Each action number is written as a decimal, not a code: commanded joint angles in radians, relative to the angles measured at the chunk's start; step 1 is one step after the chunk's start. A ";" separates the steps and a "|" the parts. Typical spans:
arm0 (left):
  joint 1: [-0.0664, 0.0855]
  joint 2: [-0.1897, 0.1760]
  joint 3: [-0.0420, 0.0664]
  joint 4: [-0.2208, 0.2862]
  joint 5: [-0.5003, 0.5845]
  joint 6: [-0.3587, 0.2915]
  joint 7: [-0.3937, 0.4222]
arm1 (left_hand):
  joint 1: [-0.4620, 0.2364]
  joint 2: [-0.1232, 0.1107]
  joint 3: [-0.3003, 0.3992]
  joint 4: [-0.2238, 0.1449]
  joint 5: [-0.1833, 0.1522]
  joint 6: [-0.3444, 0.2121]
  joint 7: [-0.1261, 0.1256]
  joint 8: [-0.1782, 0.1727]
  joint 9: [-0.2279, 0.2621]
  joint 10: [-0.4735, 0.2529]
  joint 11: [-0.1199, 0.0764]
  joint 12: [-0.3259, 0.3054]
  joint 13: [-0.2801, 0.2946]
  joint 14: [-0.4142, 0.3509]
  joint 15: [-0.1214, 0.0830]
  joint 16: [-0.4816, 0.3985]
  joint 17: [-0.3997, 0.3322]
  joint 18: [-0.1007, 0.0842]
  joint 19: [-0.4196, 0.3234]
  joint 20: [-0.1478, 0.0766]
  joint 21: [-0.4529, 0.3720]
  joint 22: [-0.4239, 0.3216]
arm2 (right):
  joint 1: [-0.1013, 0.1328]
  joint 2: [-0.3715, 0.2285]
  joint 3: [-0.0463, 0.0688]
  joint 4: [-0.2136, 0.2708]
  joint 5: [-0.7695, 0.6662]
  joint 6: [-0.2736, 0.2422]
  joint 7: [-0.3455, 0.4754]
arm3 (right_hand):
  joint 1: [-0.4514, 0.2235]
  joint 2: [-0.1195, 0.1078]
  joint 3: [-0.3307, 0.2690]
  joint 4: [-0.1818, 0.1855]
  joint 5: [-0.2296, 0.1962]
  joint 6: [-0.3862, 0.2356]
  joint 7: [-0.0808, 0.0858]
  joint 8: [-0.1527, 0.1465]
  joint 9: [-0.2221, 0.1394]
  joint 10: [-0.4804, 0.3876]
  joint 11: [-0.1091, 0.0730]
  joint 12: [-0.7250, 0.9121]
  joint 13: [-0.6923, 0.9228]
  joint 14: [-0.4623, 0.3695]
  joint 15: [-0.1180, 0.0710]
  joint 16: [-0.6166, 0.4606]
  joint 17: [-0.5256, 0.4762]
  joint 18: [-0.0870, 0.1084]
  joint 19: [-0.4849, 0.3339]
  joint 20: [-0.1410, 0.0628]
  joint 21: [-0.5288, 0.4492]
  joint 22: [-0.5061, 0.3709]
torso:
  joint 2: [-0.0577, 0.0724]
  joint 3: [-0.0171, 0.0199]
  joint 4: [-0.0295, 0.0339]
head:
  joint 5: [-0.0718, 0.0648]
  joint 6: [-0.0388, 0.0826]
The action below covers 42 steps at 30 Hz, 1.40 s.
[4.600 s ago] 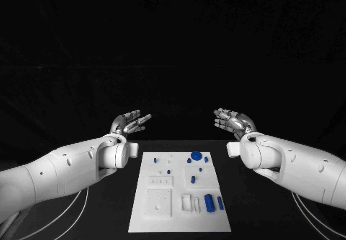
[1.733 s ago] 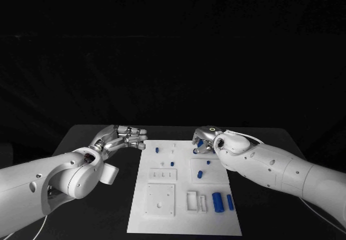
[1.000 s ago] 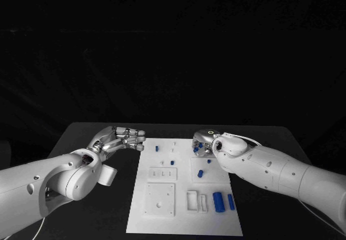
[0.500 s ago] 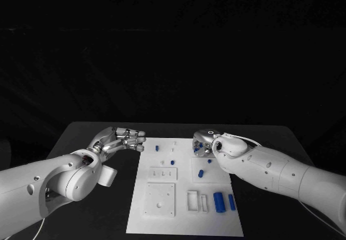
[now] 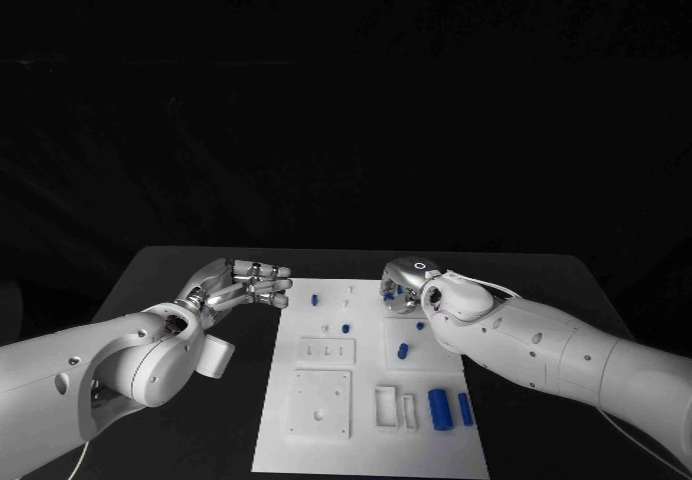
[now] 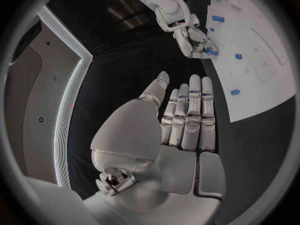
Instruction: Assemble the parts on the task board
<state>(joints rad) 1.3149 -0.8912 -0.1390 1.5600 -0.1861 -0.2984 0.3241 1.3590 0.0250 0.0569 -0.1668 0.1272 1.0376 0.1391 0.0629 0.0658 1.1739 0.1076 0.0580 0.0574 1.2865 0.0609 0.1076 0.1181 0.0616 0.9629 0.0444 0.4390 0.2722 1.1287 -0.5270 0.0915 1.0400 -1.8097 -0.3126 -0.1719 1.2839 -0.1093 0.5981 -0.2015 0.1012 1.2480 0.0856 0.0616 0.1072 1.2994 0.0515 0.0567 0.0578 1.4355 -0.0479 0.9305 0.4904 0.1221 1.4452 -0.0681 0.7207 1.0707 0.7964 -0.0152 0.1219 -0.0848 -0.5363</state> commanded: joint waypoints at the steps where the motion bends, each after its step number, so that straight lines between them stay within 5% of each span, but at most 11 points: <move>1: 0.001 0.002 0.001 0.001 0.001 0.015 0.003 | -0.007 0.005 -0.008 0.001 0.002 -0.003 0.001 0.000 0.002 -0.009 0.001 0.001 0.002 0.005 0.004 0.004 0.002 -0.006 -0.005 0.002 0.004 -0.001 | 0.005 0.013 0.001 0.007 -0.025 -0.065 -0.037 | 0.011 0.006 0.010 0.004 -0.004 0.008 -0.001 0.003 0.000 0.027 -0.020 0.003 0.004 0.002 -0.007 -0.001 0.002 0.012 0.007 -0.007 -0.021 0.022 | 0.003 -0.0006 0.0008 | -0.004 0.008; 18: 0.002 0.023 0.001 -0.009 0.002 0.019 0.000 | -0.005 0.006 -0.010 -0.001 0.002 -0.003 0.001 0.000 0.002 -0.011 0.002 0.001 0.002 0.004 0.004 0.004 0.001 -0.006 -0.004 0.002 0.004 -0.002 | 0.015 0.130 0.001 -0.067 -0.042 -0.142 -0.064 | 0.010 0.005 0.013 0.001 -0.003 0.008 -0.002 0.002 -0.004 0.026 -0.019 0.002 0.003 0.002 -0.008 -0.003 0.002 0.010 0.019 -0.008 -0.059 0.065 | 0.005 -0.0043 0.0086 | -0.005 0.018; 23: 0.002 0.029 0.001 -0.013 0.002 0.021 0.000 | -0.004 0.007 -0.012 -0.002 0.003 -0.004 0.001 0.000 0.002 -0.014 0.002 0.001 0.002 0.004 0.004 0.004 0.001 -0.005 -0.004 0.002 0.004 -0.003 | 0.015 0.153 0.001 -0.087 -0.044 -0.160 -0.069 | 0.010 0.004 0.014 0.000 -0.002 0.008 -0.002 0.002 -0.004 0.026 -0.019 0.002 0.003 0.002 -0.009 -0.002 0.003 0.010 0.023 -0.009 -0.068 0.076 | 0.006 -0.0101 0.0140 | -0.008 0.020; 28: 0.003 0.031 0.001 -0.012 0.002 0.021 -0.001 | -0.004 0.007 -0.012 -0.002 0.003 -0.004 0.001 0.000 0.002 -0.014 0.002 0.001 0.002 0.004 0.004 0.004 0.001 -0.005 -0.004 0.002 0.004 -0.003 | 0.015 0.166 0.001 -0.101 -0.044 -0.164 -0.070 | 0.010 0.004 0.014 -0.001 -0.001 0.008 -0.002 0.002 -0.005 0.024 -0.019 0.002 0.003 0.002 -0.009 -0.002 0.003 0.010 0.024 -0.009 -0.069 0.078 | 0.008 -0.0137 0.0169 | -0.007 0.021; 42: 0.010 0.033 0.001 -0.010 0.002 0.022 -0.002 | -0.003 0.009 -0.015 -0.006 0.003 -0.004 0.001 0.000 0.002 -0.016 0.003 0.001 0.002 0.003 0.005 0.004 0.001 -0.005 -0.006 0.002 0.006 -0.003 | 0.014 0.195 0.001 -0.144 -0.042 -0.151 -0.061 | 0.009 0.004 0.014 -0.004 0.001 0.007 -0.001 0.003 -0.006 0.022 -0.018 0.002 0.003 0.002 -0.008 -0.003 0.002 0.010 0.027 -0.009 -0.079 0.085 | 0.013 -0.0158 0.0191 | -0.006 0.019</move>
<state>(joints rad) 1.3223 -0.8605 -0.1387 1.5468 -0.1853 -0.2916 0.3169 1.3591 0.0250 0.0474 -0.1714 0.1272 1.0376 0.1391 0.0628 0.0660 1.1640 0.1101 0.0580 0.0579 1.2865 0.0609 0.1076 0.1178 0.0616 0.9629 0.0445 0.4390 0.2707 1.1430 -0.3344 0.0927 0.9002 -1.8379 -0.4631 -0.2347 1.2876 -0.1056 0.6073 -0.2028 0.0950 1.2475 0.0859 0.0603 0.1024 1.2992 0.0512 0.0566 0.0579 1.4359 -0.0476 0.9304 0.4923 0.1215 1.4615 -0.0762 0.6449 1.1545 0.8081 -0.0292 0.1395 -0.0908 -0.5165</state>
